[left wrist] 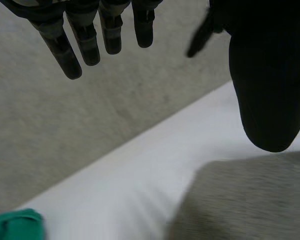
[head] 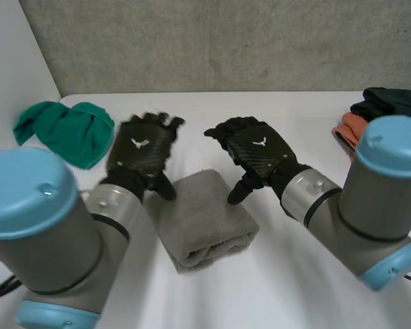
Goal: Fold the laundry.
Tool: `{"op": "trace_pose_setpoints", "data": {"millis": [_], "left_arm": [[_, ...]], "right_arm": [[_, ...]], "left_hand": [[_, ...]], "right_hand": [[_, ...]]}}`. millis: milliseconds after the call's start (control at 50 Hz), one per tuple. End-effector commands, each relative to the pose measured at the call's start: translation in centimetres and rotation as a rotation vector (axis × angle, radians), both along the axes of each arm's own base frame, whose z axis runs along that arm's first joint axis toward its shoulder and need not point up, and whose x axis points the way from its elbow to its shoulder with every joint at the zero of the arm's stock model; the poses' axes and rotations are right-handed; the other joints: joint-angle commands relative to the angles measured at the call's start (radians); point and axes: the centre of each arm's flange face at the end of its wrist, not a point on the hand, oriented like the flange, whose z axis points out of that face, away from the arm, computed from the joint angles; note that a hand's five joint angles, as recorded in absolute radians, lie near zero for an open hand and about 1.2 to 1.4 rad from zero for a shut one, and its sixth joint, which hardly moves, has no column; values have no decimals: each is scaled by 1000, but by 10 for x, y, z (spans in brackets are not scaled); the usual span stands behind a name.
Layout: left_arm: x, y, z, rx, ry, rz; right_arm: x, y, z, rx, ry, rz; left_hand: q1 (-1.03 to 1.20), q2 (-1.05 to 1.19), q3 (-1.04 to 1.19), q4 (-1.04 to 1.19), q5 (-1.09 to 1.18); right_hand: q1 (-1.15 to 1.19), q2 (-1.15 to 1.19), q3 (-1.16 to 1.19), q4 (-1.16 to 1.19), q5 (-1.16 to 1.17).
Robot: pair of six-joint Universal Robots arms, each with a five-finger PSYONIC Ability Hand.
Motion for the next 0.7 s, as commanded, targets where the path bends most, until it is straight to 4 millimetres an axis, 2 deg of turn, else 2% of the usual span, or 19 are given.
{"op": "trace_pose_setpoints", "data": {"millis": [20, 100, 120, 240, 300, 400, 460, 520, 640, 700], "left_arm": [[-16, 9, -37, 147, -37, 38], [-16, 11, -57, 196, -84, 59], [-16, 11, -68, 222, -114, 62], [-10, 8, -86, 262, -162, 78], [-2, 0, -91, 287, -187, 110], [6, -3, -89, 319, -214, 132], [7, -6, -79, 305, -197, 138], [9, -10, -52, 248, -144, 142], [7, -13, -2, 132, -67, 80], [5, -16, 13, 97, -39, 29]], "right_arm": [[8, -19, -23, 158, 124, 3], [15, -30, -42, 253, 193, 17], [16, -32, -45, 266, 201, 19], [19, -38, -72, 293, 326, 54], [20, -40, -77, 261, 374, 70], [17, -46, -68, 152, 434, 91], [16, -47, -52, 105, 424, 90], [17, -46, -36, 45, 403, 83], [15, -38, -25, -44, 371, 61], [6, -28, -15, -105, 349, 25]], "left_hand": [[24, 6, 3, 12, -1], [24, 6, 3, 11, -1], [24, 6, 3, 11, -1], [24, 6, 3, 11, -1], [24, 6, 3, 11, -1], [24, 6, 3, 12, -1], [24, 6, 3, 11, -1], [15, -3, -6, 3, -9], [12, -6, -9, 0, -12], [12, -6, -9, 0, -12]], "right_hand": [[-50, -38, -35, -37, -43], [-50, -38, -35, -37, -43], [-50, -38, -35, -37, -43], [-50, -38, -35, -37, -43], [-50, -38, -35, -37, -43], [-50, -38, -35, -37, -43], [-50, -38, -35, -37, -43], [-50, -38, -35, -37, -43], [-50, -38, -35, -37, -43], [-50, -38, -35, -37, -43]]}}
